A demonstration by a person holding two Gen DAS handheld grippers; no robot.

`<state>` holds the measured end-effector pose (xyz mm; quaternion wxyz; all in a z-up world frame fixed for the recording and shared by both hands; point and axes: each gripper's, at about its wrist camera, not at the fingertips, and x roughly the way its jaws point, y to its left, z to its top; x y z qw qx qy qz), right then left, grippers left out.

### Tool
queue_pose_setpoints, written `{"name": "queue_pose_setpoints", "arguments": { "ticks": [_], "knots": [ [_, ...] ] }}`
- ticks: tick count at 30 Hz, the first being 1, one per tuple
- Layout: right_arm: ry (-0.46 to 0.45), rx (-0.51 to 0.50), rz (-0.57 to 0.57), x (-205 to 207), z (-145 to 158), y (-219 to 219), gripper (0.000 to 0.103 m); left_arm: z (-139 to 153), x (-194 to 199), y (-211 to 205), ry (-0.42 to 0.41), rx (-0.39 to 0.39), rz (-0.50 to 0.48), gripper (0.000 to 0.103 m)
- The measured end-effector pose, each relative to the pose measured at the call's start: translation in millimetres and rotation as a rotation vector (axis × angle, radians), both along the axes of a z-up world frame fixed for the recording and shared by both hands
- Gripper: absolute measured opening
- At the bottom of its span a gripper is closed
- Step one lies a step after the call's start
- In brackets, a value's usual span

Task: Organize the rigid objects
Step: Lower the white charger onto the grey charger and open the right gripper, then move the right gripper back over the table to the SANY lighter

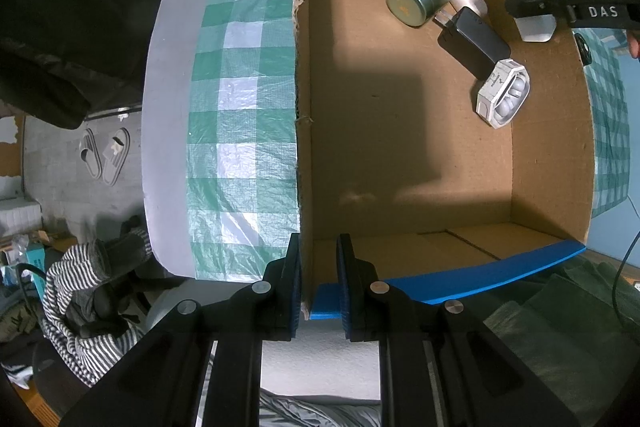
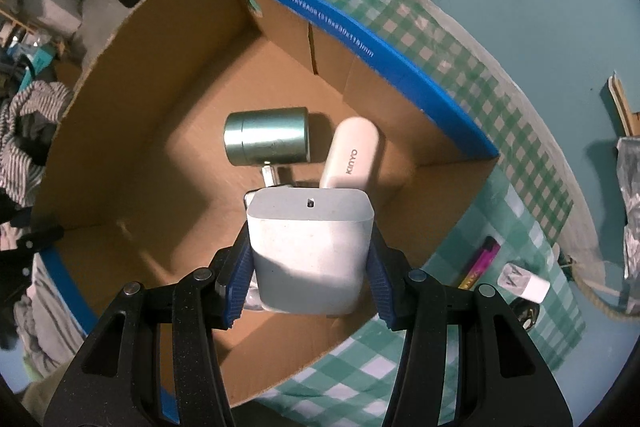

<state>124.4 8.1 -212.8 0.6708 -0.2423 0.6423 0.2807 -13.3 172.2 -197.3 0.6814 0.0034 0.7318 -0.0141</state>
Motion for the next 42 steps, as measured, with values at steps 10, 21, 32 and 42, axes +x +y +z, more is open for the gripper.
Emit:
{"name": "queue_pose_setpoints", "arguments": {
  "ticks": [10, 21, 32, 42],
  "knots": [
    [-0.018, 0.016, -0.033, 1.5, 3.2, -8.2, 0.051, -0.5, -0.4, -2.5, 0.002, 0.003, -0.003, 0.015],
    [-0.058, 0.038, -0.038, -4.3, 24.4, -12.9, 0.065, -0.1, 0.2, -5.3, 0.003, 0.009, -0.010, 0.015],
    [-0.126, 0.088, 0.008, -14.1, 70.4, -16.9, 0.065, -0.4, -0.3, -5.6, 0.001, 0.007, -0.008, 0.015],
    [-0.170, 0.079, -0.007, -21.7, 105.5, -29.4, 0.065, -0.5, -0.3, -5.6, 0.001, 0.006, -0.008, 0.015]
  ]
}}
